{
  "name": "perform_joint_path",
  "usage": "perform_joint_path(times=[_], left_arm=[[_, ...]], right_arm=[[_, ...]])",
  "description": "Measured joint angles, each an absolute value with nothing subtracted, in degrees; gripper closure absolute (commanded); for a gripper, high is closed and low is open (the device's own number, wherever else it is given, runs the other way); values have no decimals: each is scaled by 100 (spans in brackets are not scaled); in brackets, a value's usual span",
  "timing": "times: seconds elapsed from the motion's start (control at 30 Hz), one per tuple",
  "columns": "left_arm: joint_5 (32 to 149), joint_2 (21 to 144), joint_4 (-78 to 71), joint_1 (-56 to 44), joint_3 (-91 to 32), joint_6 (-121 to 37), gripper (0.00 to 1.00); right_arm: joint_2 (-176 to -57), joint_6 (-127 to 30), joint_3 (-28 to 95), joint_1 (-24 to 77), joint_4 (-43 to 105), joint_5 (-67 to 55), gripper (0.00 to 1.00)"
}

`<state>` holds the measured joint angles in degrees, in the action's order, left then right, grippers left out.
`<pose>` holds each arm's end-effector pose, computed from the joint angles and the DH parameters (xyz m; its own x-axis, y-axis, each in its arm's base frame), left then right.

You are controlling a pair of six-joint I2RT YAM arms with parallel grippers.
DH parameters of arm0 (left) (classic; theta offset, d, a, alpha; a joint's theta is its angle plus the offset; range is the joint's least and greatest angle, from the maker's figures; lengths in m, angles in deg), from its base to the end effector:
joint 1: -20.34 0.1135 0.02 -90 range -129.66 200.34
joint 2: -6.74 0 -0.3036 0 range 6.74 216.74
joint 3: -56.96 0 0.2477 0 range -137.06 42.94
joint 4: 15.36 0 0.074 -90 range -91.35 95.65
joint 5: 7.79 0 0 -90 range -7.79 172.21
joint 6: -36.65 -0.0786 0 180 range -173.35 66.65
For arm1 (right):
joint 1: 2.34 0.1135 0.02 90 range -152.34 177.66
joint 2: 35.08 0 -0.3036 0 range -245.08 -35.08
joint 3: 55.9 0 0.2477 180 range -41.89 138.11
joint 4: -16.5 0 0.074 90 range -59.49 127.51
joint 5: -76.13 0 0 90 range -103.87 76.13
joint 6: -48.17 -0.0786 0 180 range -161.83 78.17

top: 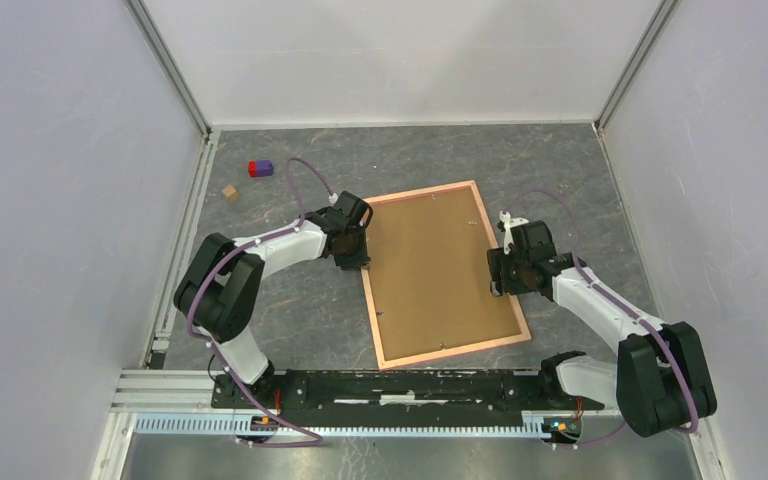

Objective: Put the photo into the frame

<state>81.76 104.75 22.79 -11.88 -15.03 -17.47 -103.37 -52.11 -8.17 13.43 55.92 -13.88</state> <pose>0.2976 -0.1868 0.1681 -0.9278 -0.1081 -0.3572 -0.0167 0.9682 -0.2496 0.2078 0.0587 0.1764 -0.8684 -0.0598 -0.4923 -0.1186 0.9889 0.0891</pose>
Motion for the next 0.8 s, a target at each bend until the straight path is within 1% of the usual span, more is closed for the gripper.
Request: perform_joint_path(times=[0.2, 0.37, 0.5, 0.67, 0.8], left_arm=[[8185, 10480, 2277, -1186, -1503, -1747, 98], [8187, 10480, 2277, -1186, -1503, -1747, 98], [8187, 10480, 2275, -1186, -1503, -1747, 98], [8187, 10480, 2273, -1186, -1501, -1747, 98], [8187, 10480, 2269, -1186, -1499, -1747, 98]], right_arm=[[-10337, -5297, -916, 1380, 5616, -1416, 38], [-10337, -5338, -924, 1417, 5708, -1524, 38], [-10337, -5395, -940, 1485, 5723, -1653, 41], [-10315, -5509, -992, 1535, 5629, -1757, 41], [-10230, -5686, -1115, 1587, 5433, -1880, 44]])
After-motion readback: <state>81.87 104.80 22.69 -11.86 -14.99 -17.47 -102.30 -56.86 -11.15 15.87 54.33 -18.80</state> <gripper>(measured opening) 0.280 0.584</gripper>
